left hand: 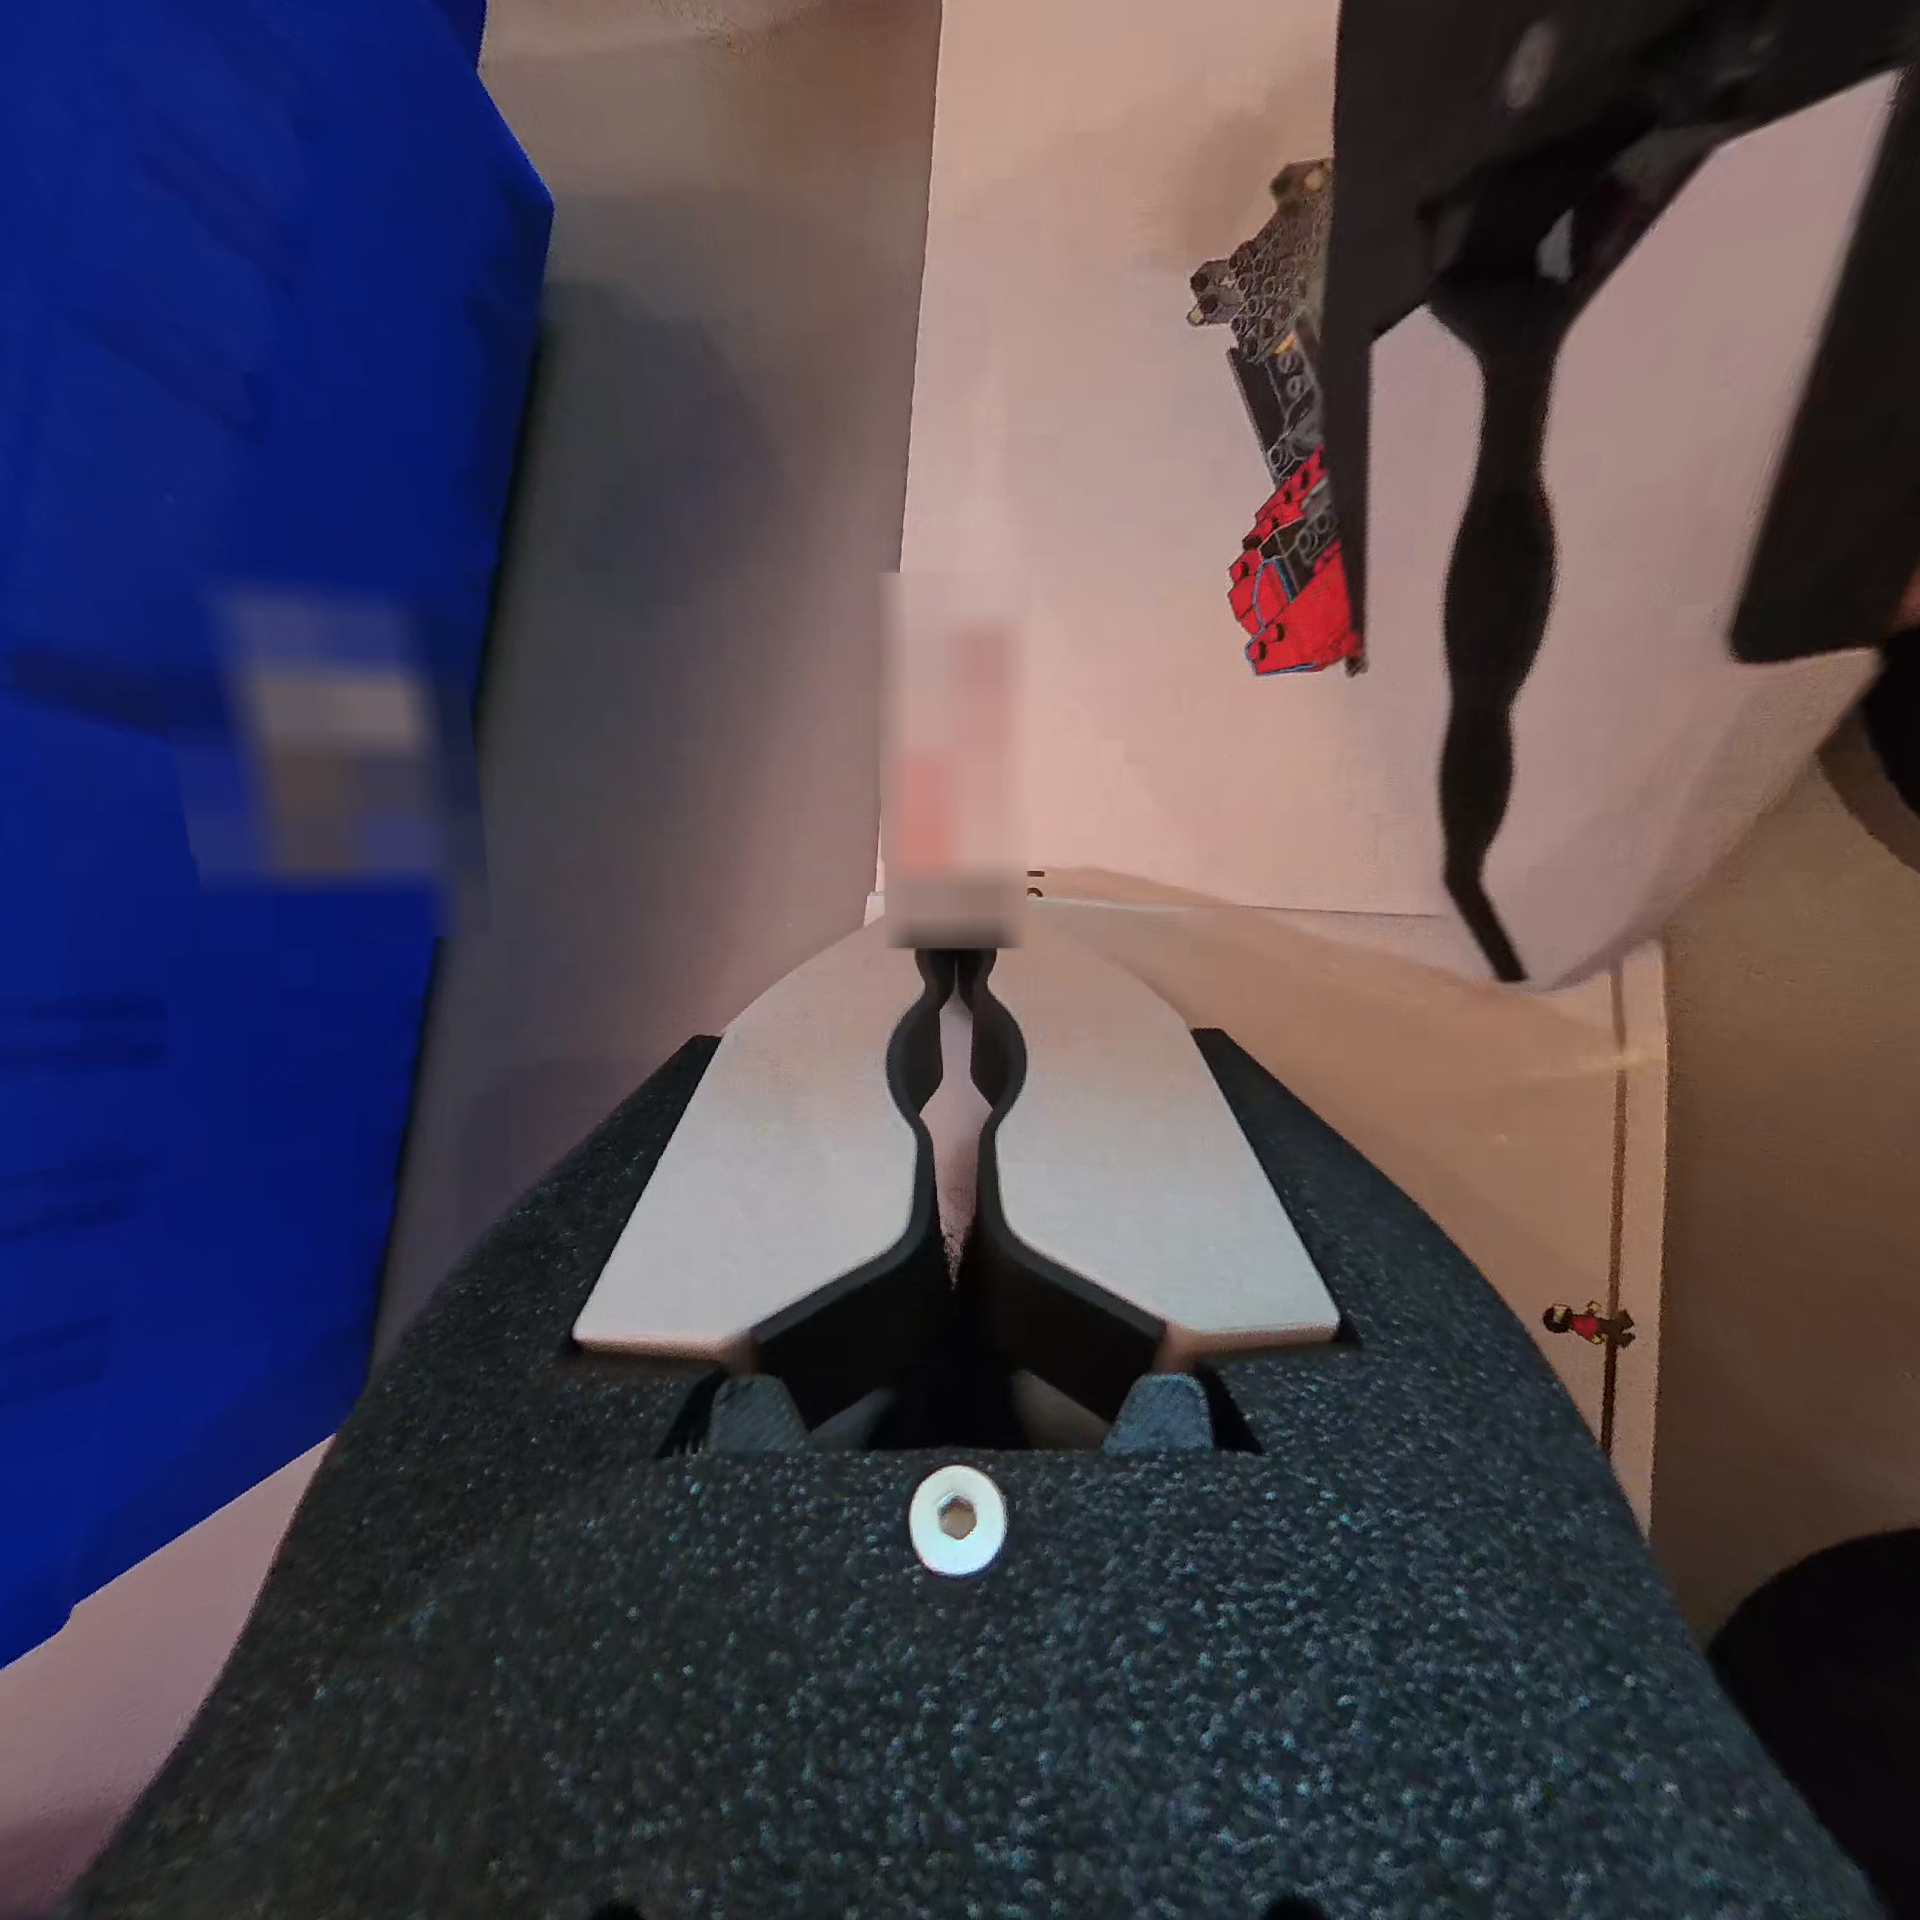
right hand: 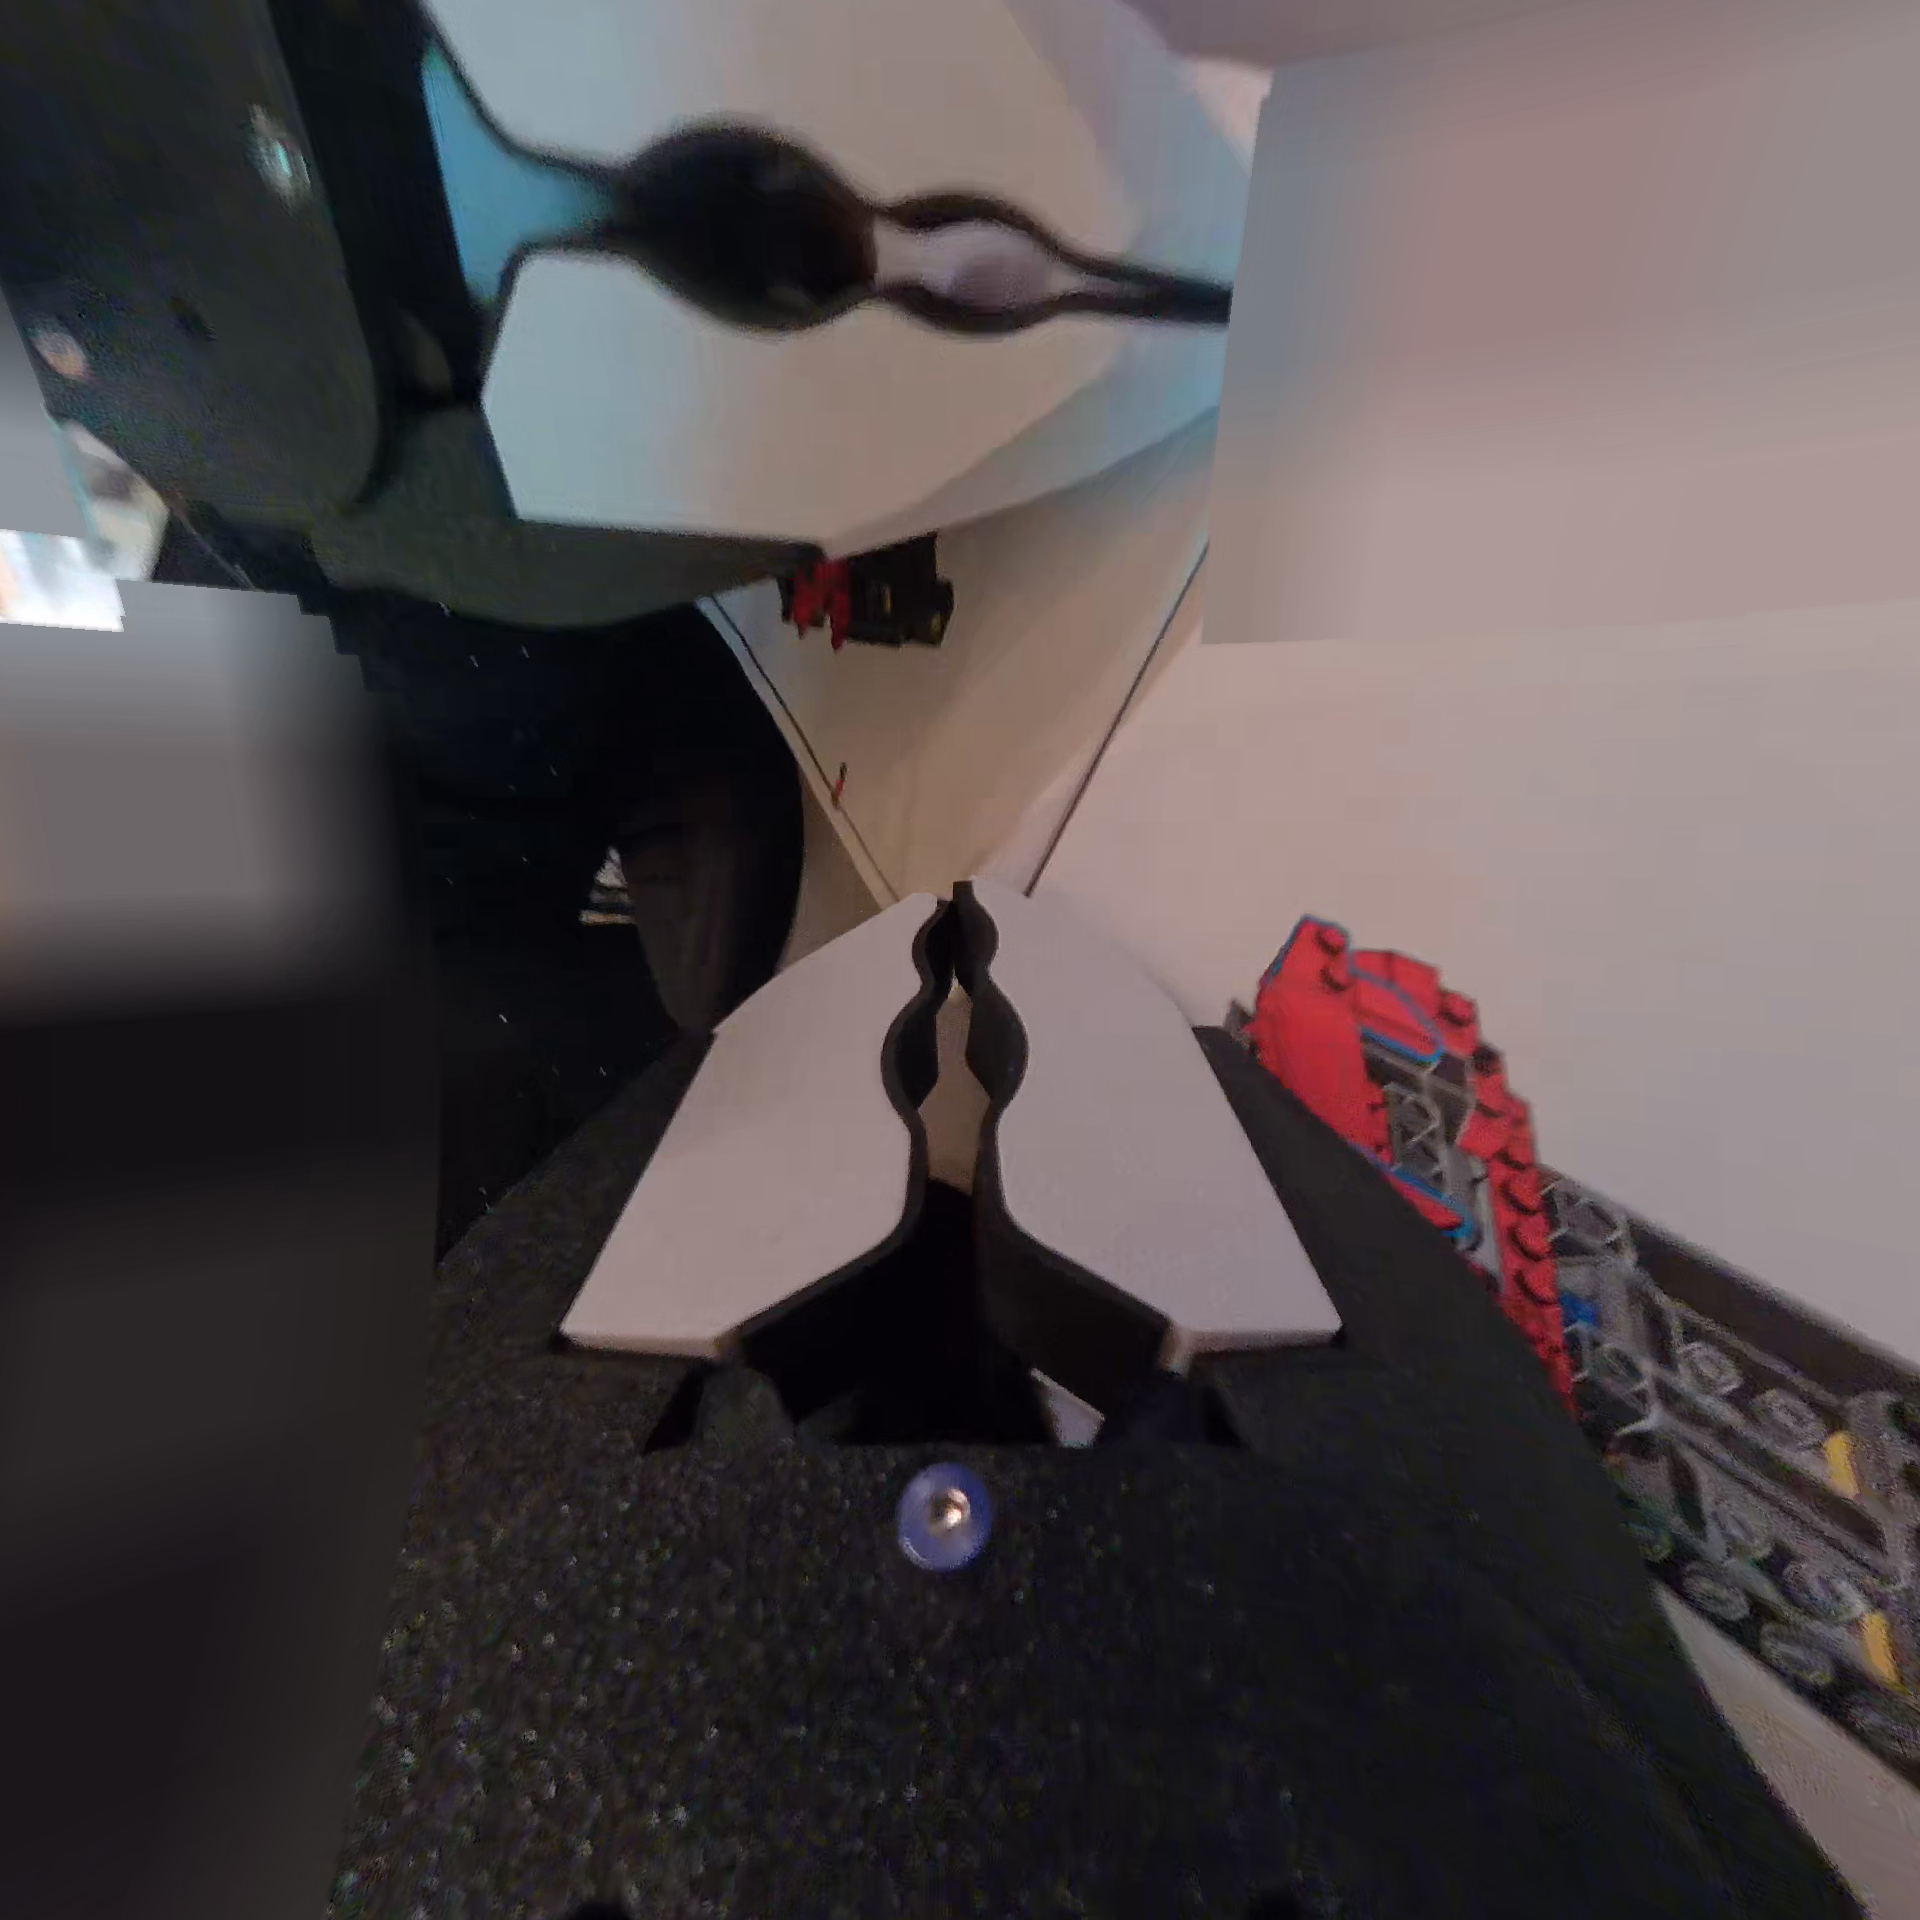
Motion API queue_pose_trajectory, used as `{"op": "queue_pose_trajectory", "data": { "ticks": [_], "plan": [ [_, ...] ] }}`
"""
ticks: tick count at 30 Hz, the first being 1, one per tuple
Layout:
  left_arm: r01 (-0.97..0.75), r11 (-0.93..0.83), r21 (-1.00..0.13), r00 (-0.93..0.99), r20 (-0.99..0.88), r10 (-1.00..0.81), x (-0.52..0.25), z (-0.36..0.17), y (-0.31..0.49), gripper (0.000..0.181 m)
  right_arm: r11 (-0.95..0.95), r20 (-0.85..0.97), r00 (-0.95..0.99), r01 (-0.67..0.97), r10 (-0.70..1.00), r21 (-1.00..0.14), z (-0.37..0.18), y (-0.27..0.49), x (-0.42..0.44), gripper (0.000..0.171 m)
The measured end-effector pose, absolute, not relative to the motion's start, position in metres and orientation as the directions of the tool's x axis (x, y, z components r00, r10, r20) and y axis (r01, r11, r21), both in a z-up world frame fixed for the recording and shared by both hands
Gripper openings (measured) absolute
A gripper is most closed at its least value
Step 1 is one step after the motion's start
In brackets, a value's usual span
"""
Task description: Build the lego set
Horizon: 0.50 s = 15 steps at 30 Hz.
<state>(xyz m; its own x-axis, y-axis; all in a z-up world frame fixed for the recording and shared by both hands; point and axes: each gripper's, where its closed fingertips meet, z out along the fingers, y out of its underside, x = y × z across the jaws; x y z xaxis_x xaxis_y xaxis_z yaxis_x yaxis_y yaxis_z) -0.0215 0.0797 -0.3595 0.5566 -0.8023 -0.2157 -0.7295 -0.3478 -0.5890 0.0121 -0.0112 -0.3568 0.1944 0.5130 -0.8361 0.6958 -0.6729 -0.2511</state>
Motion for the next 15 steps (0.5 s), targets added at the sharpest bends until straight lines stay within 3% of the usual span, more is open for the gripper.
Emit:
{"op": "queue_pose_trajectory", "data": {
  "ticks": [4, 7, 10, 12, 14, 15],
  "plan": [
    [-0.742, -0.335, -0.58, 0.545, -0.231, -0.806, -0.021, -0.359, 0.08, 0.0, -0.593, -0.804, 0.2, 0.774, 0.56, -0.221, -0.359, -0.024, 0.028, 0.0],
    [-0.74, -0.32, -0.591, 0.54, -0.24, -0.807, -0.018, -0.359, 0.082, 0.0, -0.511, -0.723, 0.17, 0.812, 0.67, -0.283, -0.361, -0.025, 0.029, 0.0],
    [-0.751, -0.3, -0.588, 0.522, -0.251, -0.815, -0.018, -0.357, 0.083, 0.0, -0.366, -0.622, -0.045, 0.774, 0.782, -0.517, -0.34, -0.021, 0.017, 0.0],
    [-0.72, -0.314, -0.619, 0.559, -0.249, -0.791, -0.025, -0.34, 0.083, 0.0, -0.216, -0.406, -0.133, 0.677, 0.904, -0.704, -0.328, 0.006, 0.008, 0.0],
    [-0.631, -0.272, -0.726, 0.613, -0.252, -0.749, -0.033, -0.301, 0.078, 0.0, -0.014, -0.156, -0.183, 0.604, 0.971, -0.797, -0.327, 0.029, 0.004, 0.0],
    [-0.583, -0.256, -0.771, 0.644, -0.247, -0.724, -0.041, -0.282, 0.073, 0.0, 0.029, -0.106, -0.203, 0.57, 0.974, -0.821, -0.327, 0.033, 0.0, 0.053]
  ]
}}
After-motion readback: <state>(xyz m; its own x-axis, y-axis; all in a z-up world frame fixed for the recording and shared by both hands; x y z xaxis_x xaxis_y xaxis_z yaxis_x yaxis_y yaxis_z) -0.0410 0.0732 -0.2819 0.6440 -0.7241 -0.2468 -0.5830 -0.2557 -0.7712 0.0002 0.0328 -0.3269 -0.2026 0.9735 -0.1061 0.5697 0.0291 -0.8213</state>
